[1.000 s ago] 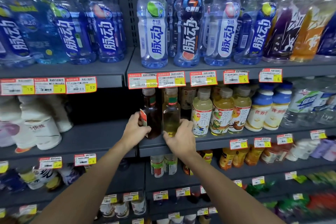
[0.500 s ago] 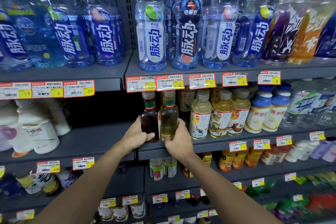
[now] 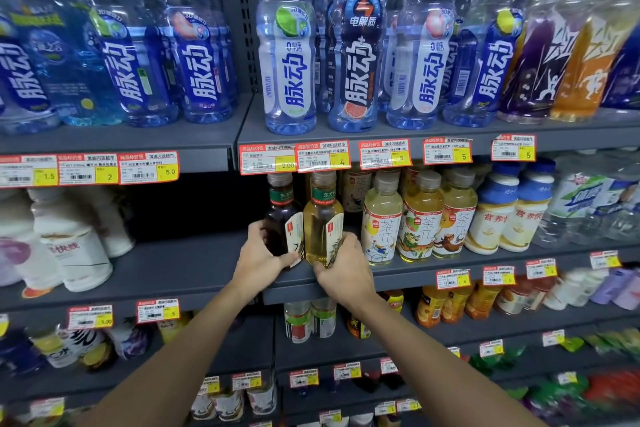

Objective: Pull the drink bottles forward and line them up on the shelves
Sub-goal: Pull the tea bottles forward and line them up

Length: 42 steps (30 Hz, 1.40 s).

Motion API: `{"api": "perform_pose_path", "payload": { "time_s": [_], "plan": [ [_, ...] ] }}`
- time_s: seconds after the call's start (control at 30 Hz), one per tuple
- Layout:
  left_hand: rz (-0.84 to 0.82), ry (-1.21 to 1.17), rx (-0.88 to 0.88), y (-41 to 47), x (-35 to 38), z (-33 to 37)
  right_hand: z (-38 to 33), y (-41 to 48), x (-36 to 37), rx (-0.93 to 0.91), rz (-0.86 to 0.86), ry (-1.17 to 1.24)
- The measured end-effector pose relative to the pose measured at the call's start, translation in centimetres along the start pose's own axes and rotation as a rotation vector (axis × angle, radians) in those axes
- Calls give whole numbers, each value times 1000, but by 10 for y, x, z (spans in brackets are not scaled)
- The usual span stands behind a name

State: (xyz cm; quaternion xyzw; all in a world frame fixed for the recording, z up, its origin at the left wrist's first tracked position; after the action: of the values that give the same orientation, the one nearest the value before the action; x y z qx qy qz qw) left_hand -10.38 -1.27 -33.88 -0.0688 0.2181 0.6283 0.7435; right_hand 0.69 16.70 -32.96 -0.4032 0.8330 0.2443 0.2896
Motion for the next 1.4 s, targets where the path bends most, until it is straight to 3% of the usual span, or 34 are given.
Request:
{"api": "perform_pose_path", "payload": {
  "time_s": [0.07,0.27,0.63,0.93,1.4],
  "plan": [
    [-70,26,-10,3,4,-3,1,5,-2,25,-4,0],
    [-14,124,29,-1,0,2,-4,11,5,-39,-66,-53],
    [-141,312,55,-5,5,-1,1,24,7,-115,-152,-41],
    [-135,363,91,-7,5,0,2,27,6,-177,-124,-133],
    [-150,384,166,-12,2,3,8,23,4,-257,-211,-10]
  ]
}}
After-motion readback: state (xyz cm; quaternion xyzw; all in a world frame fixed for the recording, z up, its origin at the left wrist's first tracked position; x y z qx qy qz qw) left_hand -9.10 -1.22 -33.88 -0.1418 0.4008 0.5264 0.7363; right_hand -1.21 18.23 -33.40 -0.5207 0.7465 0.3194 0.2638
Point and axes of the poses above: each hand's wrist, its own y-axis towards the middle knuckle, its own x-axis out of the palm, z = x × y, the point moved 10 cm from there along y, towards the middle knuckle, and after that the axes turned 5 degrees about z, right-handed, at the moved point
